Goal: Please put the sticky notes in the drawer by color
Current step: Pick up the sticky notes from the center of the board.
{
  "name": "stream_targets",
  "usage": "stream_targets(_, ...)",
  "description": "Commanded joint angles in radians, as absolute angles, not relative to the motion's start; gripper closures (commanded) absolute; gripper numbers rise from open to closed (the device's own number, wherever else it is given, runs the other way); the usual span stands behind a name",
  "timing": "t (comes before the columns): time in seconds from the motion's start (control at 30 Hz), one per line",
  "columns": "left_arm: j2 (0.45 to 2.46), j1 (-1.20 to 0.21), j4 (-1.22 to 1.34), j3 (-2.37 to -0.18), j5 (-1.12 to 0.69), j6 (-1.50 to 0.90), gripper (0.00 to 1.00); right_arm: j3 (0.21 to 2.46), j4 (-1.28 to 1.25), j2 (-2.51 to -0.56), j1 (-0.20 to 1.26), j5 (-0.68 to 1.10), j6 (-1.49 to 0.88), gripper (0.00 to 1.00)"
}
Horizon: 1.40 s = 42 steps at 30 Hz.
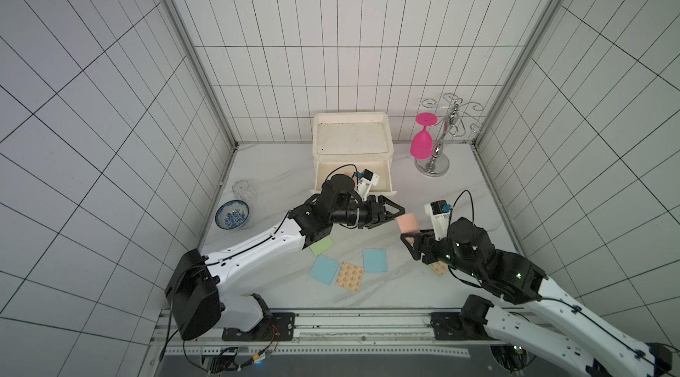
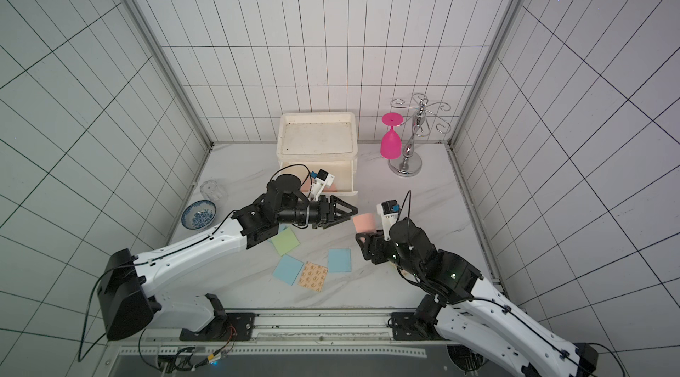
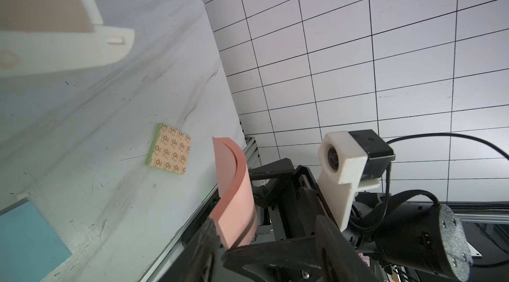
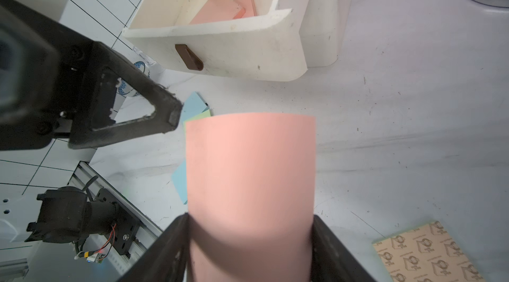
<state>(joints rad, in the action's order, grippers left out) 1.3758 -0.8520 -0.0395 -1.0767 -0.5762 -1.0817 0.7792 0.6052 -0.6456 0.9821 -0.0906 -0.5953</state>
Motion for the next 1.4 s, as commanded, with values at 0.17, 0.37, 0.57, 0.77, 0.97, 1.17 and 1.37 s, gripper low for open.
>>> stream_targets(0.17,1.388,-0.857,0.019,-1.067,-0.585,-1.104,0.43,0.842,0.559,-0.600,0.985,-0.098,-0.614,0.33)
stream_targets(0.37,1.418,-0.877,0.037,-1.089,-0.594,-1.117,0.45,0.836,0.495,-0.623,0.986,-0.062,-0.625,0.33)
stream_targets(0.57,1.430,-0.887,0.069,-1.090,-0.602,-1.137,0.75,0.844,0.475,-0.658,0.986,-0.056,-0.618,0.33)
stream_targets(0.77,1.421,-0.878,0.061,-1.102,-0.599,-1.124,1.00,0.837,0.492,-0.629,0.986,-0.089,-0.629,0.21)
stream_targets(0.97,1.362,-0.714,-0.099,-1.153,-0.614,-1.043,1.00,0.860,0.593,-0.557,0.984,-0.219,-0.649,0.09)
stream_targets(1.17,1.316,-0.554,-0.257,-1.208,-0.486,-0.879,0.99,0.861,0.654,-0.524,0.983,-0.267,-0.657,0.08)
stream_targets(1.37,1.398,-0.525,-0.319,-1.266,-0.463,-0.780,0.93,0.861,0.667,-0.535,0.983,-0.259,-0.655,0.08)
